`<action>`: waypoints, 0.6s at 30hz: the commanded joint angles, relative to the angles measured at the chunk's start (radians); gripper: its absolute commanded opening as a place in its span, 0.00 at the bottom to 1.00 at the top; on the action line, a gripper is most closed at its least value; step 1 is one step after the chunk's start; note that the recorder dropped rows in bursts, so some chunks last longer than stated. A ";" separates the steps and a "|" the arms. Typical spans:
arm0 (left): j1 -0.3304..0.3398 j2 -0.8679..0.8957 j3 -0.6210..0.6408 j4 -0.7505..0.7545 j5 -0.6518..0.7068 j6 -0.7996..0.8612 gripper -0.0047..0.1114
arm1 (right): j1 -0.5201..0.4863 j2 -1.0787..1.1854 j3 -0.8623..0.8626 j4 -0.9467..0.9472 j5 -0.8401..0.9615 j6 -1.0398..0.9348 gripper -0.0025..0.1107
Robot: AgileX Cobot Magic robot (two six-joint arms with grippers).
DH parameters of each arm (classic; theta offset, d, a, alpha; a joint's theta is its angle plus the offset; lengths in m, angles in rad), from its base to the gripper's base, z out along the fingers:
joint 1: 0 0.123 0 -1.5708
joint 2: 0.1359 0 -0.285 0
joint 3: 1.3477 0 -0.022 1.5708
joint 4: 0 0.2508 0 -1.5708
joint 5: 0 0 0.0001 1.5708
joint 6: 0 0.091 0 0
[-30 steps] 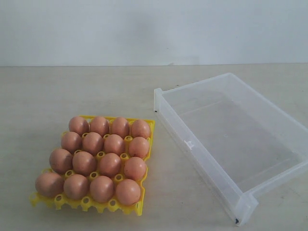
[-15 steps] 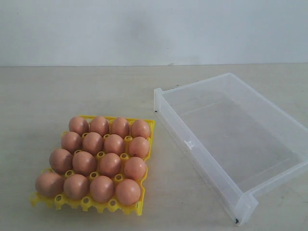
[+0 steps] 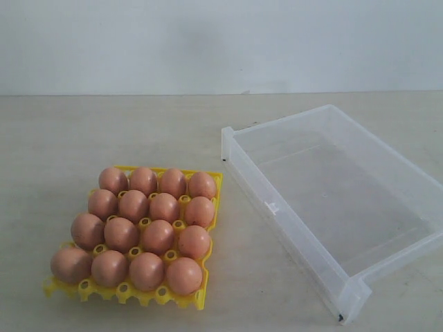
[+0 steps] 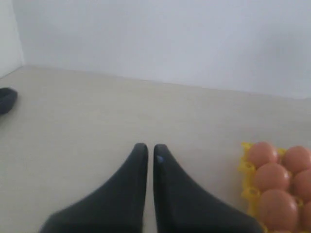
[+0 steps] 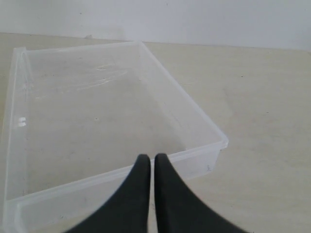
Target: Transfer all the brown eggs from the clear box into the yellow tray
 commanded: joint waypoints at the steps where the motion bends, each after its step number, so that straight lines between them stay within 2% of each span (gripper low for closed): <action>1: 0.033 -0.003 0.004 0.038 0.086 0.062 0.08 | 0.000 -0.005 -0.001 0.004 -0.013 -0.005 0.02; 11: -0.058 -0.003 0.004 0.038 0.086 0.063 0.08 | 0.000 -0.005 -0.001 0.007 -0.013 -0.003 0.02; 18: -0.060 -0.003 0.004 0.038 0.084 0.068 0.08 | 0.000 -0.005 -0.001 0.007 -0.013 -0.003 0.02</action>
